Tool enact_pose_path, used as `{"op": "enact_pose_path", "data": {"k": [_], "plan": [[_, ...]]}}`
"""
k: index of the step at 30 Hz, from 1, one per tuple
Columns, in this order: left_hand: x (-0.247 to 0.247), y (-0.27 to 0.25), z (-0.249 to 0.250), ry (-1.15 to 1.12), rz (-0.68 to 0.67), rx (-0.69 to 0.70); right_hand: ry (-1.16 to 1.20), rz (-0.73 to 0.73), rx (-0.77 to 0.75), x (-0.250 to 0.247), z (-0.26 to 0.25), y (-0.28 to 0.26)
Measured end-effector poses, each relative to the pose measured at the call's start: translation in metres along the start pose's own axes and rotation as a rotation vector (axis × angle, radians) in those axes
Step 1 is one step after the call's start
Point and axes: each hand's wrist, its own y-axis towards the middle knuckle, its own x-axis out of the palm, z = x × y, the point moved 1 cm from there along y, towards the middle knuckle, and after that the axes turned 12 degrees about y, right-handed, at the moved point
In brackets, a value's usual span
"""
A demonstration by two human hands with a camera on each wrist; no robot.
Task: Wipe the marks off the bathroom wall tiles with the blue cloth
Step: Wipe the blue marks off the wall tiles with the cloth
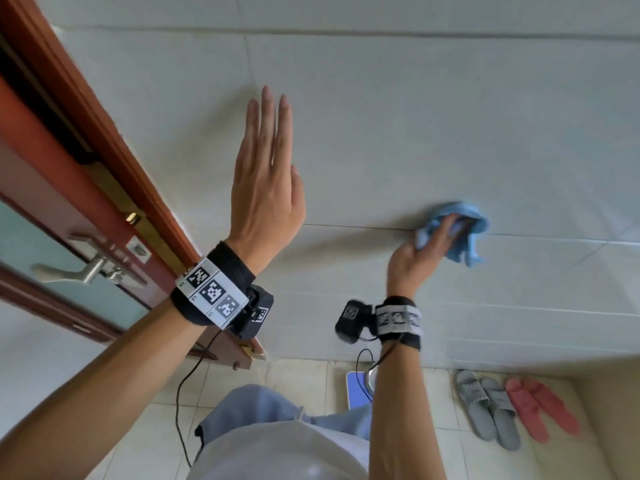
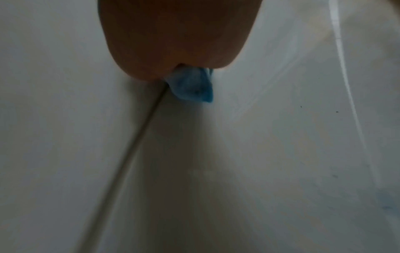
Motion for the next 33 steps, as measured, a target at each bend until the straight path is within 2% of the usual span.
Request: {"op": "enact_pose_path", "data": {"k": [3, 5, 12, 20, 24, 26, 28, 30, 33], "plan": [[0.014, -0.001, 0.047, -0.052, -0.015, 0.073, 0.215, 0.266, 0.282, -0.055, 0.015, 0.056], [0.020, 0.004, 0.076, -0.083, -0.013, 0.091, 0.275, 0.321, 0.365, -0.073, 0.017, 0.072], [0.038, 0.028, 0.167, -0.130, 0.002, 0.140, 0.224, 0.257, 0.396, -0.088, 0.007, 0.078], [0.043, 0.047, 0.236, -0.082, 0.050, 0.123, 0.280, 0.389, 0.455, -0.179, 0.019, 0.181], [0.041, 0.049, 0.252, -0.070, 0.072, 0.063, 0.285, 0.411, 0.378, -0.171, -0.002, 0.192], [0.039, 0.052, 0.253, -0.058, 0.082, 0.023, 0.234, 0.313, 0.208, -0.151, -0.027, 0.187], [0.036, 0.054, 0.251, -0.044, 0.079, -0.010, 0.157, 0.070, -0.014, -0.127, -0.051, 0.169], [0.033, 0.055, 0.248, -0.037, 0.069, -0.033, 0.018, -0.161, -0.234, -0.108, -0.052, 0.141], [0.025, 0.053, 0.242, -0.019, 0.076, -0.048, -0.105, -0.479, -0.295, -0.104, -0.026, 0.101]]}}
